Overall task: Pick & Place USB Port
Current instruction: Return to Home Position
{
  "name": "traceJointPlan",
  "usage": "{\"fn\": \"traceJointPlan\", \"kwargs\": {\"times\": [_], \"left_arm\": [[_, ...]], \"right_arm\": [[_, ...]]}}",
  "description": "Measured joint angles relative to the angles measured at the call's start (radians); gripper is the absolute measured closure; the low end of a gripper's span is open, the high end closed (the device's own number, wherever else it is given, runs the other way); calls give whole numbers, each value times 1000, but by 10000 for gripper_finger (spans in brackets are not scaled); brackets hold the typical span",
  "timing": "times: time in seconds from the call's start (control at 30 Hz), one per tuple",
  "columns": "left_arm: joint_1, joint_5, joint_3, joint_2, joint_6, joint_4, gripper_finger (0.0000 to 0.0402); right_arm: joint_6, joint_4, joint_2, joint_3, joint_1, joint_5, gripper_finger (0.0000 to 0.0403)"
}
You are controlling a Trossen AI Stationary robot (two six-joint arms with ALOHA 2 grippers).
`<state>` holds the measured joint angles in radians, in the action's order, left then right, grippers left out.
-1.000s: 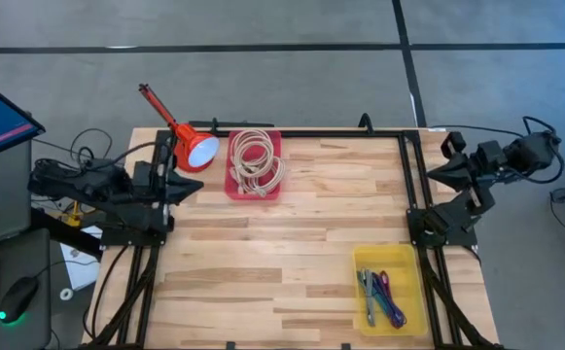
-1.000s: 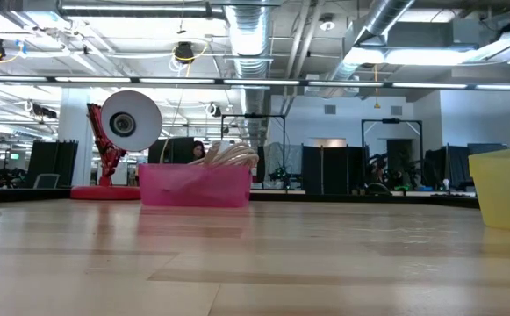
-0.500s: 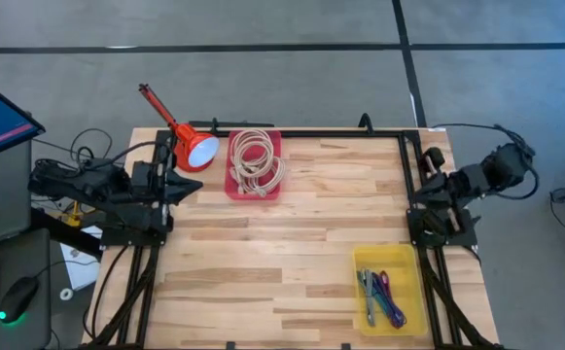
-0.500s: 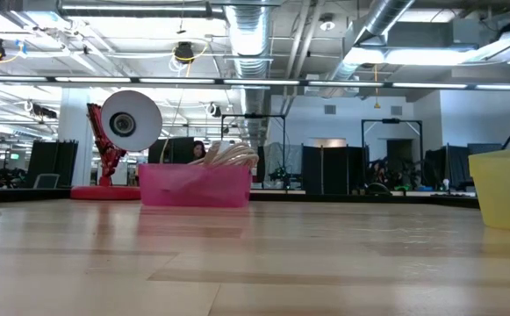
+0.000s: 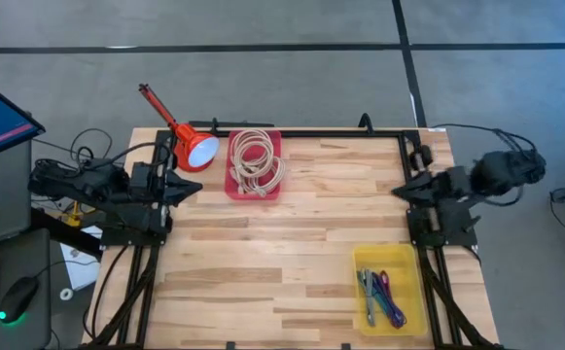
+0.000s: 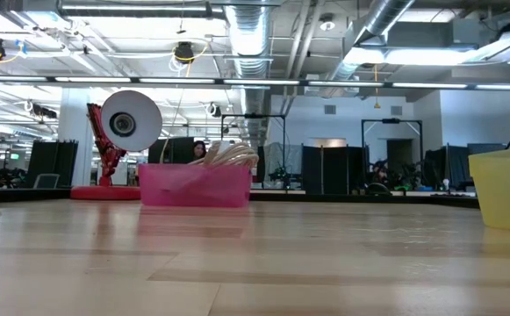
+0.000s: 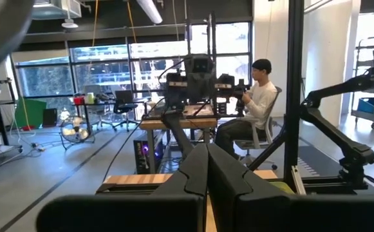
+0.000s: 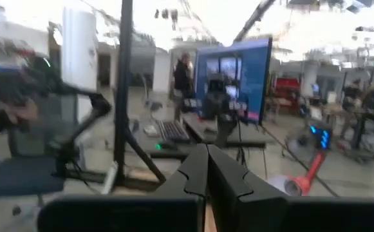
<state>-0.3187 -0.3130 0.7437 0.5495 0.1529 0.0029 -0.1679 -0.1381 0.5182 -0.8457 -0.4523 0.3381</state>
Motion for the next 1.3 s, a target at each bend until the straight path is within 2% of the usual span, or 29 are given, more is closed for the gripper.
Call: {"fn": "traceJointPlan", "kwargs": {"times": [0.13, 0.3, 0.57, 0.77, 0.97, 1.2, 1.3], "left_arm": [[0, 0, 0, 0, 16, 5, 398], [0, 0, 0, -1, 26, 7, 398], [0, -25, 1, -14, 34, 19, 398], [4, -63, 2, -13, 34, 29, 398], [72, -78, 2, -13, 50, 37, 398], [176, 42, 2, -23, 53, 39, 398], [202, 54, 2, -49, 53, 36, 398]], "right_arm": [[0, 20, 30, 3, 80, -40, 403], [12, 70, 30, 0, 199, -168, 403], [55, 48, 10, 2, 335, -282, 403], [69, 3, -14, 1, 376, -291, 403], [88, -19, -1, 1, 411, -316, 403], [102, -42, -5, 1, 439, -325, 403], [102, -45, -31, 1, 446, -340, 403]]}}
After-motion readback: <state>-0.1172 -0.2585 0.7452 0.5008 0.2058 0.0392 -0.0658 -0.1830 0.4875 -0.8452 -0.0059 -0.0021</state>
